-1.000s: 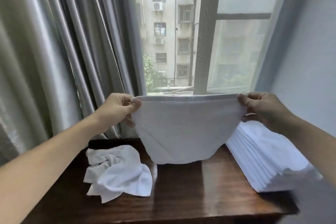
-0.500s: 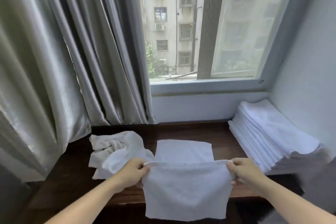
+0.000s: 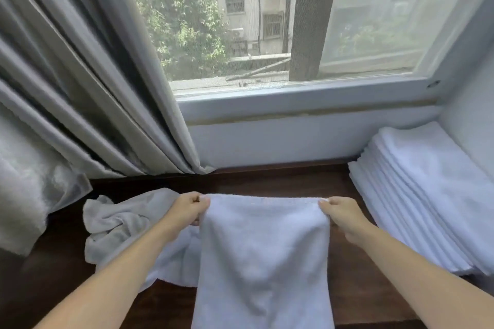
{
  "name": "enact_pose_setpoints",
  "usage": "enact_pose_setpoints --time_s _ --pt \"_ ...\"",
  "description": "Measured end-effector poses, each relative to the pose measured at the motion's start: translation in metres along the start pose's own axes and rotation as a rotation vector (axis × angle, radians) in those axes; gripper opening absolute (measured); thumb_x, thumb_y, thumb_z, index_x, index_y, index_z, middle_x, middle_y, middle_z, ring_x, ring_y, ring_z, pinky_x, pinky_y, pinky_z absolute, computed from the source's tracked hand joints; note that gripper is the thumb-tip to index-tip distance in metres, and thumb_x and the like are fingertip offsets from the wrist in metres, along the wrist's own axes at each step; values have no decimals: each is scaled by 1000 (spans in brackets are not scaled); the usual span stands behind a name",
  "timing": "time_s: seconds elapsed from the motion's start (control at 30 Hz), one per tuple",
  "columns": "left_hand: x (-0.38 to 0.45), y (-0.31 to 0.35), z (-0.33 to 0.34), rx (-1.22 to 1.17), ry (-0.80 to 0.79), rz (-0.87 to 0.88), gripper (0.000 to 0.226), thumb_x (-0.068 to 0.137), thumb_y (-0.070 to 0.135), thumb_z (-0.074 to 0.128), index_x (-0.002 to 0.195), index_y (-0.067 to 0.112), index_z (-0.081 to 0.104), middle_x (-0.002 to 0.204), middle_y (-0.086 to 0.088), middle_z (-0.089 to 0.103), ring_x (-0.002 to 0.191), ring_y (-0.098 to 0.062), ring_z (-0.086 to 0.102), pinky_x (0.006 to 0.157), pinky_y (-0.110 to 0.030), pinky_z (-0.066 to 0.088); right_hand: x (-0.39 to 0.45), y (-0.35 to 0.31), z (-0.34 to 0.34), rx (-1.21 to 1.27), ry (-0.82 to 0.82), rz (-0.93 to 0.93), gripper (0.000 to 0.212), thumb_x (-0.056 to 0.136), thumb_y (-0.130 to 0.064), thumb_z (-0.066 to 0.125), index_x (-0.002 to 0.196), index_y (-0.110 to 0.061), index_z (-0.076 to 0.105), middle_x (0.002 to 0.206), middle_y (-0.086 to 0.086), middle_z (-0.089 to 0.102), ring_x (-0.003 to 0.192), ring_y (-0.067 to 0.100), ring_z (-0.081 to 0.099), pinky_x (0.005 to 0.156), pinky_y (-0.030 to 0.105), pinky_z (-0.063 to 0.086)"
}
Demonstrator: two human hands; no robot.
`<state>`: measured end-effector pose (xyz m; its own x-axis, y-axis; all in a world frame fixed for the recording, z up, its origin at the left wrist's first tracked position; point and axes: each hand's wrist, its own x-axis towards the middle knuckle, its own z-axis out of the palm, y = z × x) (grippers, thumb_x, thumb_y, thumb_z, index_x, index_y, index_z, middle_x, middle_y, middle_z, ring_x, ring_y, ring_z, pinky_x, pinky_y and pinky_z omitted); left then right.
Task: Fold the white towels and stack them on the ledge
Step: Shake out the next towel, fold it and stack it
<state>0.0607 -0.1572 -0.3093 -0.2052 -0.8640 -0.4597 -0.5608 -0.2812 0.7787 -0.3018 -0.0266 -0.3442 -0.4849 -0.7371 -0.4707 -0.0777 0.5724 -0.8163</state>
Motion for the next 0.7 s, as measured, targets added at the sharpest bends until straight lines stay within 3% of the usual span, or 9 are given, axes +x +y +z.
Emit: enact_pose_setpoints --time_s 0.13,0.23,0.33,0.43,0.5,0.6,0.7 --pt "60 -27 37 90 75 -70 23 90 30 65 79 11 71 67 4 65 65 -16 58 63 -33 46 52 26 31 -32 53 165 35 98 -20 62 76 8 64 71 14 58 66 25 58 59 35 49" --pt "70 -36 62 136 183 -151 27 93 30 58 76 11 65 66 5 58 63 -14 52 58 -31 37 61 36 48 -165 135 142 36 97 -24 60 79 7 64 66 7 57 62 23 52 59 34 39" --pt "73 -32 76 102 252 -230 26 94 26 54 78 7 63 69 3 56 62 -13 46 55 -30 33 61 36 59 -150 109 127 35 96 -24 60 79 6 63 65 6 56 61 21 49 57 34 36" --pt "81 -35 79 13 234 -265 23 94 23 58 85 5 68 73 0 62 67 -14 51 58 -28 36 61 33 65 -117 65 173 35 95 -26 60 67 -6 54 61 2 50 60 20 46 58 34 36" --pt "85 -39 79 -70 212 -294 21 91 22 61 78 8 70 71 0 63 67 -15 55 59 -29 39 59 32 67 -128 48 194 36 94 -25 61 62 -15 47 59 -1 46 59 19 43 58 33 33" --pt "84 -46 80 -82 222 -287 28 87 26 63 63 13 60 60 5 54 60 -14 48 58 -30 36 53 32 66 -174 57 155 39 92 -23 62 60 -18 40 55 -4 40 56 17 37 56 32 28" --pt "77 -53 77 -115 276 -214 36 83 37 62 60 13 50 60 0 43 62 -15 40 61 -33 29 50 37 60 -157 102 108 43 92 -19 62 59 -19 34 55 -3 31 56 18 31 57 32 23"
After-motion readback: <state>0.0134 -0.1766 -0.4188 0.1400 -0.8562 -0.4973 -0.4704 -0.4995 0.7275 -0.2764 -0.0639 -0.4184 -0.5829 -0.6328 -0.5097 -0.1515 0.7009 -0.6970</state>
